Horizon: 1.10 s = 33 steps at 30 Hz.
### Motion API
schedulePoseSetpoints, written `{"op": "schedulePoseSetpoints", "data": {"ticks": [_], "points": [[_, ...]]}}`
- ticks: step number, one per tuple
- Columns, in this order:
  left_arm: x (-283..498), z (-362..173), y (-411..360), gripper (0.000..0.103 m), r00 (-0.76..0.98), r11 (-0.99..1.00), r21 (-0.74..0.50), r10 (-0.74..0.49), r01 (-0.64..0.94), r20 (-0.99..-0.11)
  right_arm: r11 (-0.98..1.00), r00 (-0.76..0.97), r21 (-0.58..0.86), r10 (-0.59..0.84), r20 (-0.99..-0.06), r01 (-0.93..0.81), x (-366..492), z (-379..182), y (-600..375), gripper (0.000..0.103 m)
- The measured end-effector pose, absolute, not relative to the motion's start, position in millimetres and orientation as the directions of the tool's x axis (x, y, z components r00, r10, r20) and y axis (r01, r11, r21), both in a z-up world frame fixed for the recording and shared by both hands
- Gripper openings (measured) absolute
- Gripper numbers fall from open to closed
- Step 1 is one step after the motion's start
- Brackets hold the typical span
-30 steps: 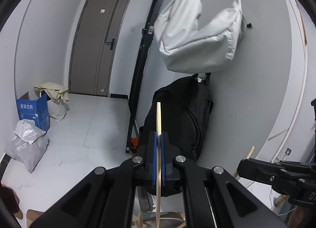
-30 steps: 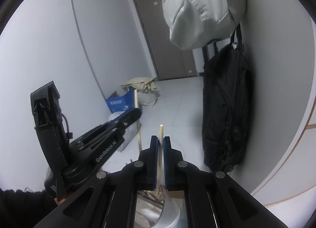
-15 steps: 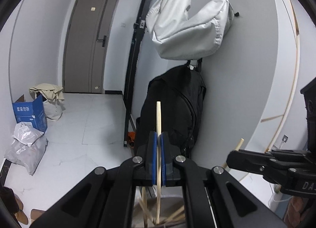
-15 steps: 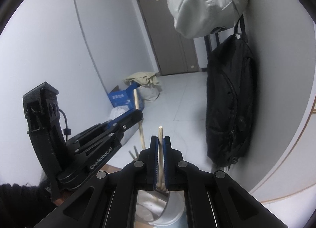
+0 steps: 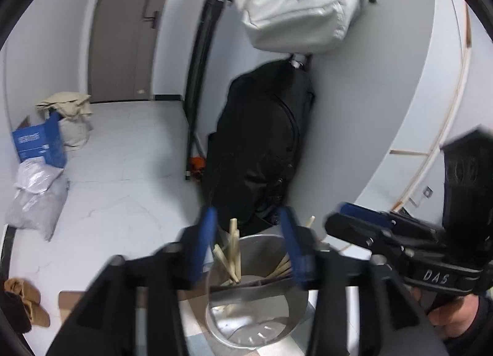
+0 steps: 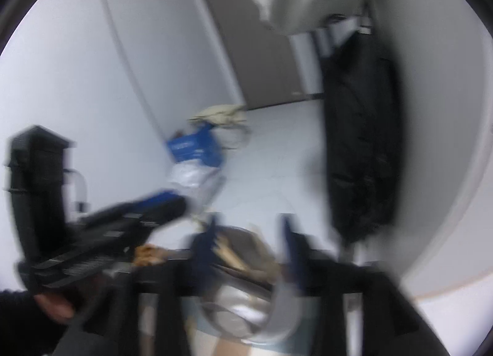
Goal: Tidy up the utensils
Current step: 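Lower both chopsticks into the holder and open both grippers, then move both grippers back over the remaining chopsticks on the mat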
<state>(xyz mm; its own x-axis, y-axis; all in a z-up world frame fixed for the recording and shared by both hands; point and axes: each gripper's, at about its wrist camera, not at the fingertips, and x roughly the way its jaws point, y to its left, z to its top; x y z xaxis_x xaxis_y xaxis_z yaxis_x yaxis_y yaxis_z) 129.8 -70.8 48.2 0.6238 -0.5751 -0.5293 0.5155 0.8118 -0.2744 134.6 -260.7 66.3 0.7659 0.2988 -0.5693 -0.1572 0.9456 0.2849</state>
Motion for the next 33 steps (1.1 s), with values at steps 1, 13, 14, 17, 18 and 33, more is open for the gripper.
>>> {"op": "schedulePoseSetpoints", "data": {"ticks": [1,13,14,17,18,33], "points": [[126,53,-69,0.046,0.624,0.809,-0.285,-0.580,0.513,-0.524,0.938,0.777,0.312,0.308,-0.549,-0.151,126,65,-267,0.057],[59,97,-67,0.076,0.762,0.913,-0.163,-0.402,0.373,-0.508,0.924,0.858,0.332,0.321,-0.401,-0.190,40,99,-265,0.073],[52,102,-67,0.077,0.776,0.921,-0.152,-0.384,0.358,-0.500,0.924,0.863,0.328,0.323,-0.389,-0.198,34,103,-261,0.075],[37,108,-60,0.086,0.807,0.940,-0.115,-0.335,0.321,-0.486,0.925,0.882,0.310,0.326,-0.341,-0.222,16,117,-252,0.084],[33,108,-57,0.086,0.813,0.943,-0.109,-0.327,0.314,-0.482,0.922,0.884,0.308,0.334,-0.328,-0.234,10,120,-250,0.086],[-41,104,-28,0.097,0.835,0.956,-0.138,-0.295,0.261,-0.464,0.904,0.875,0.235,0.412,-0.253,-0.358,-74,125,-205,0.103]]}}
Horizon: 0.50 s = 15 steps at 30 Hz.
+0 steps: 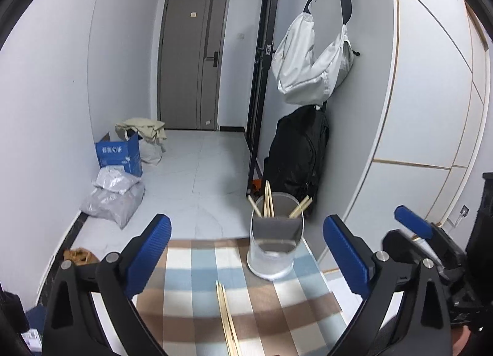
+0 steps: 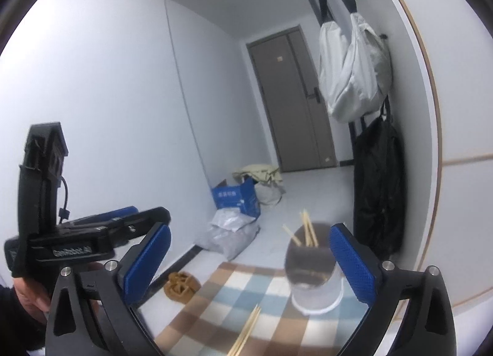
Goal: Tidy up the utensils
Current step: 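Move both grippers back over the remaining chopsticks on the mat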
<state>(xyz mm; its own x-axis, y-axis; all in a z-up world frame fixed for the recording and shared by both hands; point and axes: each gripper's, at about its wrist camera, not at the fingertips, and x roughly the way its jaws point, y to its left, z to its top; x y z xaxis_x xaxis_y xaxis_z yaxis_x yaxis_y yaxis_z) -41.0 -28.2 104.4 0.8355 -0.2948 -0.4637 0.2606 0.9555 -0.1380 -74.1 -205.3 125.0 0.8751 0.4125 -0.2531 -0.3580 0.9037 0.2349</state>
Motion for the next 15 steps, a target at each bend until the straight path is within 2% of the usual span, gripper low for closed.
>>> {"op": "schedulePoseSetpoints", "data": {"ticks": [8,15], "points": [[-64,64,-12,0.098,0.853,0.971,-0.153,-0.233,0.182,-0.467,0.909,0.846,0.229,0.411,-0.341,-0.349,-102,77,-188,0.103],[-44,19,-4,0.101,0.803,0.973,-0.180,-0.223,0.147,-0.552,0.912,0.815,0.238,0.406,-0.414,-0.334,-104,40,-180,0.103]]}}
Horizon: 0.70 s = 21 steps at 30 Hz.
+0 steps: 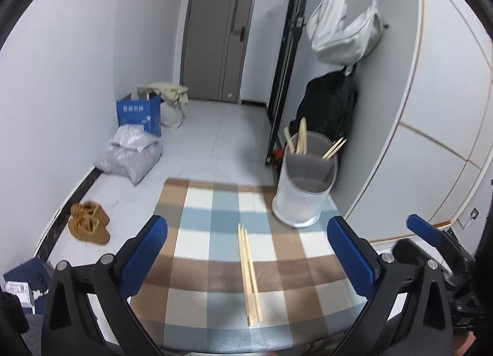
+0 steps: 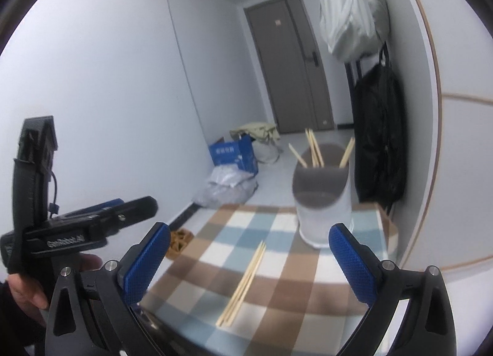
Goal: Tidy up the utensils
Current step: 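Move both grippers back over the remaining chopsticks on the mat, then lower the right gripper onto the chopsticks and close on one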
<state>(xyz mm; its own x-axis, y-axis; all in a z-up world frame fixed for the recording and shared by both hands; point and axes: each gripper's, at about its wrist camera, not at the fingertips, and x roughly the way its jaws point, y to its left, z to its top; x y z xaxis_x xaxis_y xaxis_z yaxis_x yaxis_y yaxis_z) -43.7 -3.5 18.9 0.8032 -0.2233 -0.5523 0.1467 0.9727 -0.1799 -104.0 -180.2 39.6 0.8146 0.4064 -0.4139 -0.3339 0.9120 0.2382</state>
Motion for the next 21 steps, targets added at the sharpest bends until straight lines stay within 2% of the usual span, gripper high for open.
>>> {"op": "schedulePoseSetpoints", "data": {"ticks": [2,5,13,15,21], "points": [[-37,8,-3,0.101,0.798,0.978,-0.166,-0.197,0.123,-0.569,0.916,0.796,0.248,0.397,-0.456,-0.314,-98,28,-179,0.099],[-26,-7,1,0.101,0.780,0.979,-0.173,-0.193,0.111,-0.595,0.916,0.749,0.260,0.400,-0.528,-0.306,-86,14,-174,0.078],[-10,-32,24,0.101,0.738,0.985,-0.160,-0.152,0.060,-0.658,0.918,0.601,0.279,0.396,-0.695,-0.282,-34,-22,-161,0.058],[-7,-34,32,0.101,0.727,0.981,-0.191,-0.160,0.040,-0.668,0.914,0.528,0.285,0.400,-0.749,-0.288,-12,-38,-151,0.035],[6,-42,58,0.101,0.704,0.973,-0.230,-0.142,-0.032,-0.696,0.916,0.385,0.250,0.363,-0.848,-0.313,38,-80,-118,0.027]]}}
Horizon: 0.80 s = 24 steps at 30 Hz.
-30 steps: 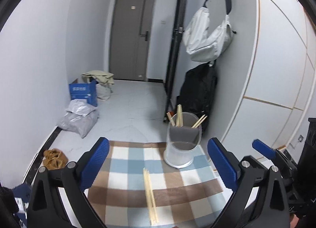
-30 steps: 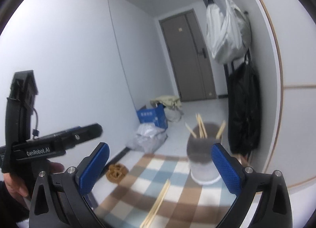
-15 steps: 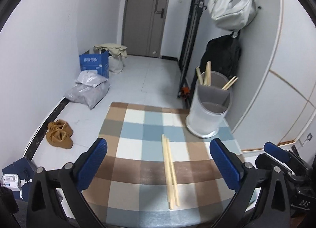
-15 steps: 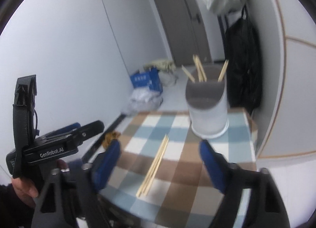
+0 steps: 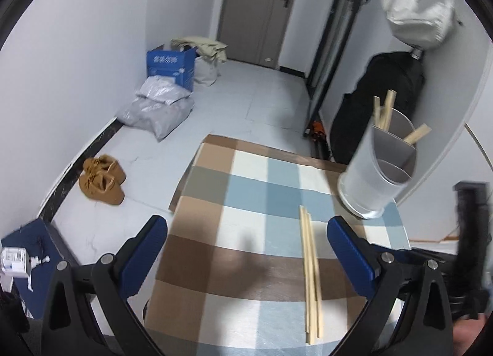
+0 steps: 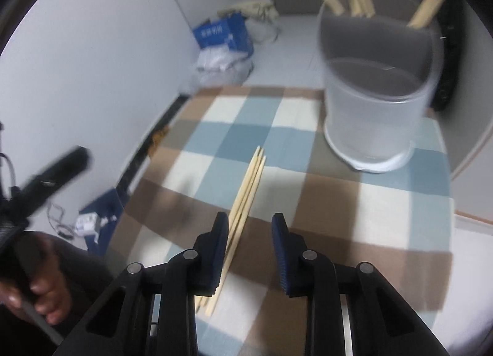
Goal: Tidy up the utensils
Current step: 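Lower the right gripper onto the chopsticks and close on one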
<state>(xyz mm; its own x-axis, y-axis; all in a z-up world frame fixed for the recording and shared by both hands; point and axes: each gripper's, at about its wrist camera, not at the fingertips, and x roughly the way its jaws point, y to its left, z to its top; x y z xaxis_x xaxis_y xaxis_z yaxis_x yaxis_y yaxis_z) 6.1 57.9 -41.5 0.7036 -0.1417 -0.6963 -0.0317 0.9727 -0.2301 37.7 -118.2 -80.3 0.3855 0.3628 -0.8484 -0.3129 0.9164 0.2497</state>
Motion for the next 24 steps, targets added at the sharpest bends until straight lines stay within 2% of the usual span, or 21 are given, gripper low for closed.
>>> {"op": "schedulePoseSetpoints", "data": {"ticks": [3,17,20,24], "points": [[14,-46,72,0.101,0.690,0.963,-0.260,-0.141,-0.070,-0.710,0.920,0.332,0.226,0.332,-0.883,-0.320,58,-97,-104,0.024],[23,-54,106,0.101,0.659,0.906,-0.383,-0.178,-0.180,-0.731,0.927,0.213,0.059,0.146,-0.966,-0.369,100,-125,-68,0.021],[23,-54,106,0.101,0.654,0.906,-0.383,-0.182,-0.178,-0.734,0.928,0.216,-0.019,0.066,-0.974,-0.372,105,-126,-62,0.011],[23,-51,106,0.101,0.657,0.909,-0.379,-0.181,-0.172,-0.732,0.929,0.211,-0.029,0.053,-0.976,-0.368,113,-125,-58,0.011]]}}
